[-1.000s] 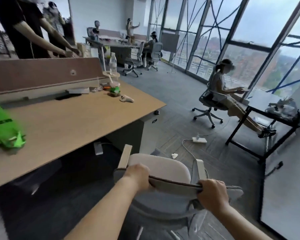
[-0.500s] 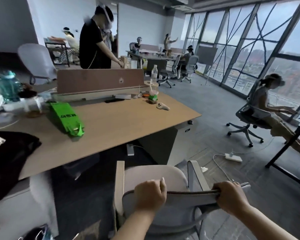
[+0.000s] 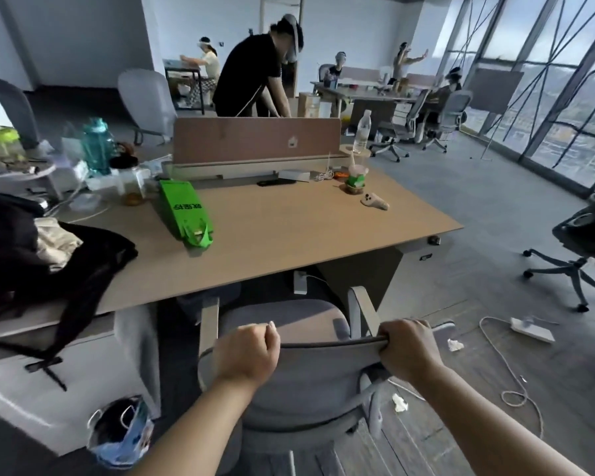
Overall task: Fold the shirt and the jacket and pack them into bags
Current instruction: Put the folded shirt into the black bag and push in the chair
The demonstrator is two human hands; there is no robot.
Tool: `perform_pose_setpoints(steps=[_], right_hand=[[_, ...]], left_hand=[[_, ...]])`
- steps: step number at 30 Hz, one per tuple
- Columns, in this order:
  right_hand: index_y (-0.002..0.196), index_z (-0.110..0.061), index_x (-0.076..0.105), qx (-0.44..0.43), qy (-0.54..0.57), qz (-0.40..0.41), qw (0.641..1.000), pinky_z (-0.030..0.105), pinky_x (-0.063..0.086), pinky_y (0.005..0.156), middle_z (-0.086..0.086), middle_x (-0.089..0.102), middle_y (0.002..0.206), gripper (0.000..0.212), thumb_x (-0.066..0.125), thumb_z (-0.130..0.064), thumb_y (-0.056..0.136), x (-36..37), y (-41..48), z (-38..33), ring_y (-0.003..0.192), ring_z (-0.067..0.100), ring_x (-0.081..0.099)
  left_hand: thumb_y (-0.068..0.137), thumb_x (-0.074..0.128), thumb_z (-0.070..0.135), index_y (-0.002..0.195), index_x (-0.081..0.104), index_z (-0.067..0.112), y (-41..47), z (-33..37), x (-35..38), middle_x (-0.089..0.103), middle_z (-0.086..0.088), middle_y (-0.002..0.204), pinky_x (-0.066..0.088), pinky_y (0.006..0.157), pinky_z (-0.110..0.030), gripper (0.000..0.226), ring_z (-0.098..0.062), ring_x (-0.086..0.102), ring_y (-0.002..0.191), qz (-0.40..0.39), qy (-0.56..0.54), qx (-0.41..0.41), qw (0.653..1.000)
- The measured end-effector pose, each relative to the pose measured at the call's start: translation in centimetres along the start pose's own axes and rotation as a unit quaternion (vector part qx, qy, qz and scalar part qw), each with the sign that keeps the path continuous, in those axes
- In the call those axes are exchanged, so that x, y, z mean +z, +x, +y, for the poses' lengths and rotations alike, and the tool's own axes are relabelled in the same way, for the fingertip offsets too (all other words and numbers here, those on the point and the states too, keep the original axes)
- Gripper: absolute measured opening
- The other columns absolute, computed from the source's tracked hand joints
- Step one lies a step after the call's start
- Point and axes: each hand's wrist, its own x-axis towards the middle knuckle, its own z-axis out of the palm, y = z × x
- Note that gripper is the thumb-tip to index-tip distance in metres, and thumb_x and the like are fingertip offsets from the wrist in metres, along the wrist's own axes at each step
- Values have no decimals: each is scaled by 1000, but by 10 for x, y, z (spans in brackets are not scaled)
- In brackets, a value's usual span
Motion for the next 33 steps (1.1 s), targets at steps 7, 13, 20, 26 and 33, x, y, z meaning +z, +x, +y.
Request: perform_pose_setpoints(steps=[7,13,20,26,33], right_hand=[[79,-19,69,-68,17,-3,998,32,35,80,0,70,81,18,52,-19,72,9,69,-37,85,24,62],[78,-23,62,-121,28,-16,992,32,33,81,0,63,75,12,51,-20,75,14,126,-63,80,24,55],[65,-23,48,-181,21,-28,983,33,34,79,-5,42,57,11,50,-16,73,16,182,-78,72,26,44],[62,-22,49,-186,12,-25,982,32,36,78,-6,48,58,10,50,-16,70,23,203,-77,69,24,46],[80,-26,56,-198,-49,-54,978,31,34,74,-3,62,80,10,49,-20,78,12,196,-79,80,21,52]], left_hand=[[79,20,38,48,33,17,50,-35,6,43,3,47,21,49,-30,39,-25,44,56,-45,-8,-122,991],[73,21,31,60,49,12,94,-55,14,64,-15,72,24,55,-31,37,-31,50,67,-60,44,-176,982],[72,25,27,46,28,16,121,-71,28,36,-2,47,16,52,-33,29,-28,37,56,-10,41,-223,974],[78,28,27,46,29,17,127,-72,33,32,4,44,14,43,-29,33,-23,38,53,-1,36,-245,969],[96,38,37,80,57,13,125,-71,-4,58,-5,80,40,67,-34,34,-27,55,83,-165,-58,-317,932]])
